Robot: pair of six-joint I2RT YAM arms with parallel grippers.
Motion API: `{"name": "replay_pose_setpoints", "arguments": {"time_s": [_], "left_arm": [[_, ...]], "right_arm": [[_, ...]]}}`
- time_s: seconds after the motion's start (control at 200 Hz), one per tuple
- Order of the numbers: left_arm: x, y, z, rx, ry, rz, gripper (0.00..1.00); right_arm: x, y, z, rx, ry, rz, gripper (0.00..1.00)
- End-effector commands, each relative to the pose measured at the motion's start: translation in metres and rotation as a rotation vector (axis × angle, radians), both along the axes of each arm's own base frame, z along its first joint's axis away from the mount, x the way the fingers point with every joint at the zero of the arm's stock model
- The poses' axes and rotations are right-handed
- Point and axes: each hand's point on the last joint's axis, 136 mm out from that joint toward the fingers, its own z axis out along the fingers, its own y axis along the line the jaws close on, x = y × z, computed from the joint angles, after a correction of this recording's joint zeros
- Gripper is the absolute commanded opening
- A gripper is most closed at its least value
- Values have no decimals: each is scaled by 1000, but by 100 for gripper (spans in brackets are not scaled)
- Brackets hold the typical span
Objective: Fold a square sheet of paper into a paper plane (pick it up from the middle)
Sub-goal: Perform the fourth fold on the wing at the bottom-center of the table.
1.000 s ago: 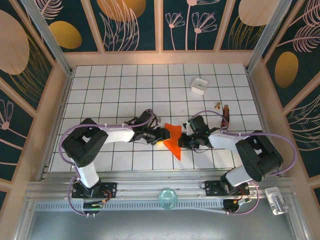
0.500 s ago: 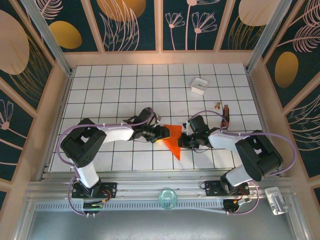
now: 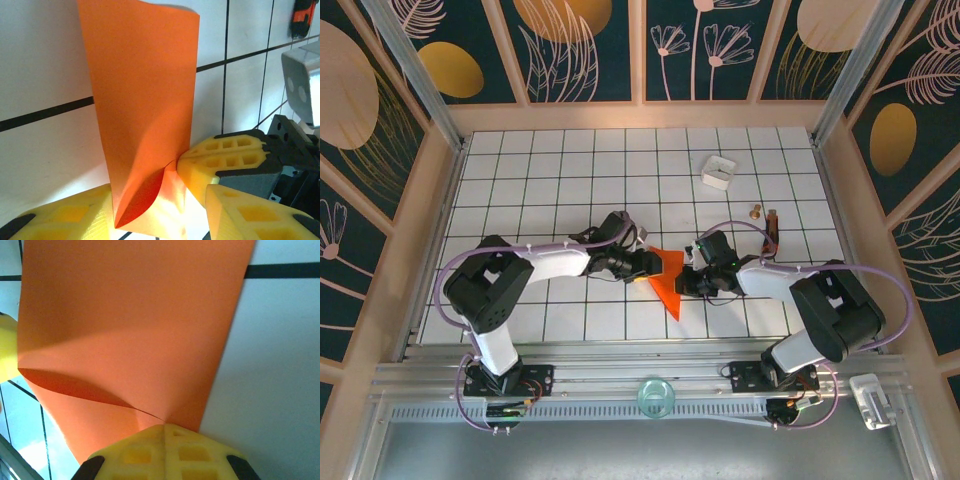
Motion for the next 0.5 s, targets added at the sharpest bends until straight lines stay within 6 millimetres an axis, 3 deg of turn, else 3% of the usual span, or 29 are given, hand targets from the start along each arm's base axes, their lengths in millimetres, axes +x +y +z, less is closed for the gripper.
{"name": "replay_pose_setpoints", "arguments": {"time_s": [0.0,0.125,0.495], "left_arm": [[-11,-1,-8,2,50,-64,49],[-5,-7,2,-15,32,-72,49],[16,11,3,51,-47,-24,49]], "right_arm": [[-22,-25,-32,-121,90,-5,0],[-22,-25,-32,-120,89,-7,0],[-24,-25,-33,-121,92,-4,0]]}}
